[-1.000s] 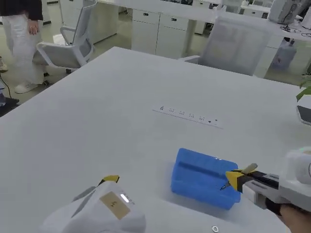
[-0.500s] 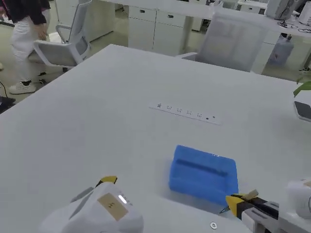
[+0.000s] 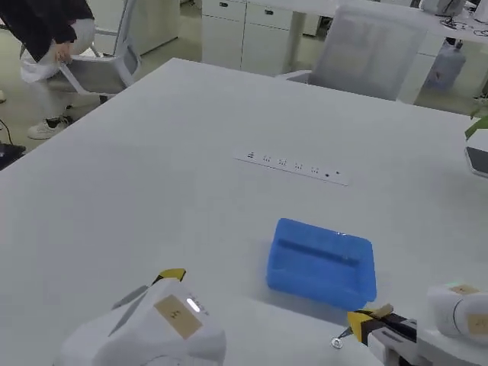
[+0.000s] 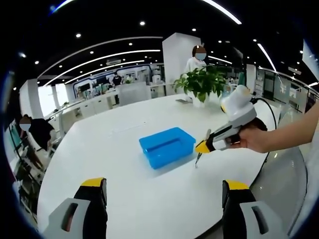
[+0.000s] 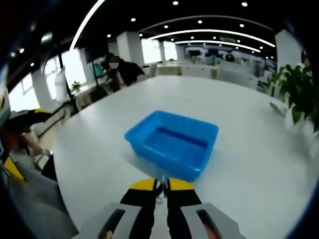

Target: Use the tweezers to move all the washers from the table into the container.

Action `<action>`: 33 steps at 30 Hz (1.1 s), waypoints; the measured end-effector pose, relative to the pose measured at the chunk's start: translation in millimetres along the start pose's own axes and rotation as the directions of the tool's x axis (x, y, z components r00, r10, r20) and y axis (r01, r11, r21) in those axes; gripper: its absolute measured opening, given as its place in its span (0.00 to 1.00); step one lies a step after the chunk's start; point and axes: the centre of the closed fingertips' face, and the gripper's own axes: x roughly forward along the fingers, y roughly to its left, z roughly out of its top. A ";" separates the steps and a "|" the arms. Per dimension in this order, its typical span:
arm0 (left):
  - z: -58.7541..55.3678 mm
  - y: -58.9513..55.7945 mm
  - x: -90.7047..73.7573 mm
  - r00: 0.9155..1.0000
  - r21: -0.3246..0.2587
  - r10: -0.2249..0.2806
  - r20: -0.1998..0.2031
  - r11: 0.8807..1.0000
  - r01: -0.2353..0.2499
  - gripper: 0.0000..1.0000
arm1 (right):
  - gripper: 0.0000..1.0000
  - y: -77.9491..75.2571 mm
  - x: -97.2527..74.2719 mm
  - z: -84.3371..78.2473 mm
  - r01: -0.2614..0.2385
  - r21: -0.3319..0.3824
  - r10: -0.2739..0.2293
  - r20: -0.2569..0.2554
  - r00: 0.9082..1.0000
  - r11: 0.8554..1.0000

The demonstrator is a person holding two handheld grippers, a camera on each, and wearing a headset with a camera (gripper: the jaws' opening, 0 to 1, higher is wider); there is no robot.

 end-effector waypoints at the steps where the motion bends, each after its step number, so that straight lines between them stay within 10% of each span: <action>1: -0.4 -0.4 0.2 1.000 0.001 0.000 -0.002 1.000 0.001 0.99 | 0.04 -0.6 0.4 -0.6 0.001 -0.003 -0.001 -0.003 1.000 1.000; 33: -7.5 2.6 1.9 1.000 0.008 0.006 -0.020 1.000 -0.006 0.96 | 0.04 0.7 3.3 -6.1 0.015 -0.114 -0.024 -0.071 0.997 0.993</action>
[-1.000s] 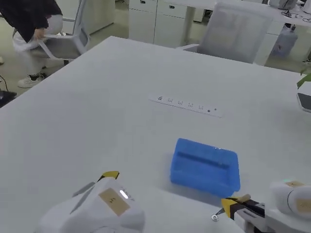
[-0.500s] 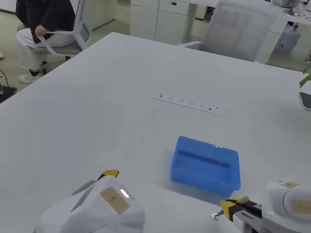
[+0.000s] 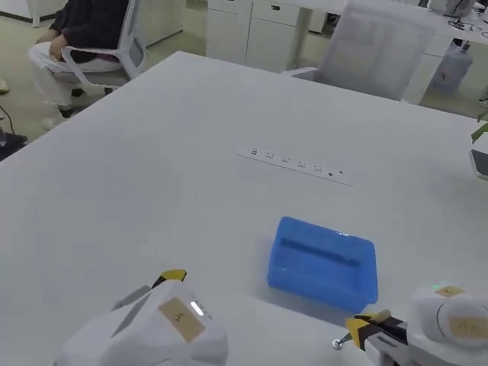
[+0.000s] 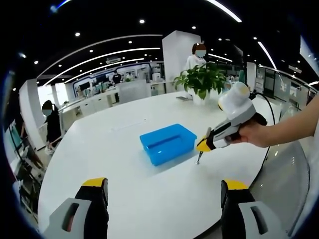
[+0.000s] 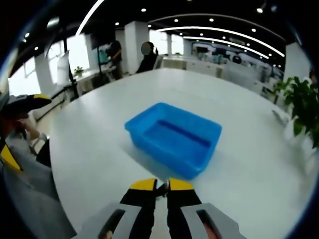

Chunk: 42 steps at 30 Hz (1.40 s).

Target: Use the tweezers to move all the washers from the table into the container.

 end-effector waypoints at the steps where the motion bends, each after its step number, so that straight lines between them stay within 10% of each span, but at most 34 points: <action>1: -0.1 0.2 0.0 1.000 0.000 0.001 0.000 1.000 -0.001 0.96 | 0.04 0.8 0.4 -0.2 -0.002 -0.005 0.002 -0.003 1.000 1.000; 14: -1.6 1.3 -0.2 1.000 -0.009 -0.001 0.001 1.000 0.001 0.96 | 0.03 6.9 4.9 -11.7 -0.009 -0.067 0.006 -0.045 0.999 0.998; 24: -0.8 2.1 -0.5 1.000 -0.001 0.002 0.003 1.000 -0.002 0.95 | 0.02 4.0 4.6 -8.5 -0.057 0.059 0.060 -0.048 0.997 0.997; 42: 4.7 1.5 -3.7 1.000 0.005 0.004 0.019 1.000 -0.004 0.95 | 0.02 16.1 -41.2 47.0 -0.119 -0.005 0.119 0.003 0.993 0.993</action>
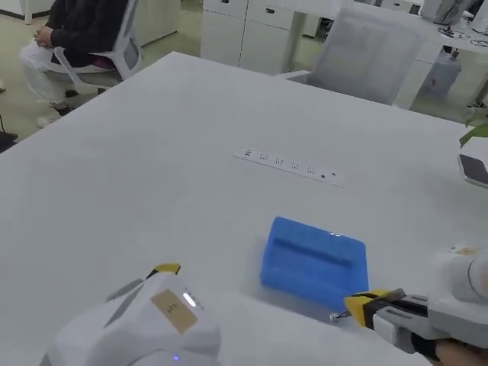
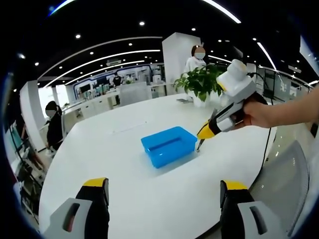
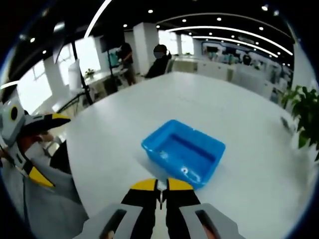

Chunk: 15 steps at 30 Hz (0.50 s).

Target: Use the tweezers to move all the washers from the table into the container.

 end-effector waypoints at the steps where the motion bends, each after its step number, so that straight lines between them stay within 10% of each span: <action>1: -0.1 0.0 0.0 1.000 0.001 0.000 -0.001 1.000 0.000 0.95 | 0.02 0.7 -1.8 3.3 -0.001 -0.010 0.001 0.001 1.000 1.000; 15: -1.2 2.3 0.0 1.000 0.000 0.002 -0.007 1.000 -0.002 0.94 | 0.02 -20.4 4.1 30.8 0.022 -0.072 -0.021 0.012 1.000 0.997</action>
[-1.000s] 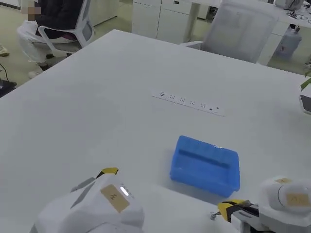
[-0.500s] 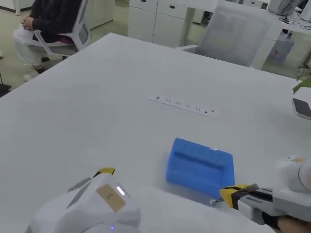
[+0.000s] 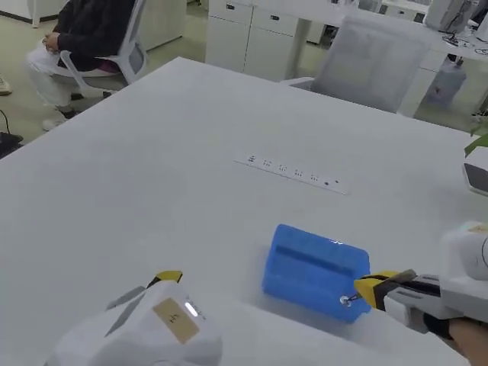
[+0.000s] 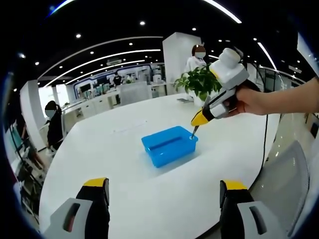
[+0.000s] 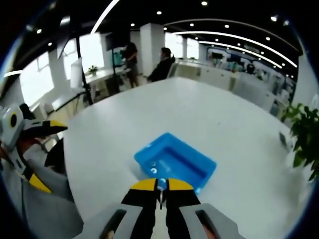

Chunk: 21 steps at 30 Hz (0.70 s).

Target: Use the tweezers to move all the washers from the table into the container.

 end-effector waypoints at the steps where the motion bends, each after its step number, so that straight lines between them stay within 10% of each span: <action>1: -0.5 0.4 0.2 1.000 0.002 0.001 -0.003 1.000 -0.001 0.94 | 0.02 -5.4 3.6 -0.4 0.003 0.003 -0.003 -0.001 1.000 1.000; 21: -9.6 -0.3 5.8 0.999 0.006 -0.003 -0.042 1.000 0.003 0.92 | 0.02 -50.8 69.2 -33.0 0.021 0.041 -0.015 -0.125 0.992 0.999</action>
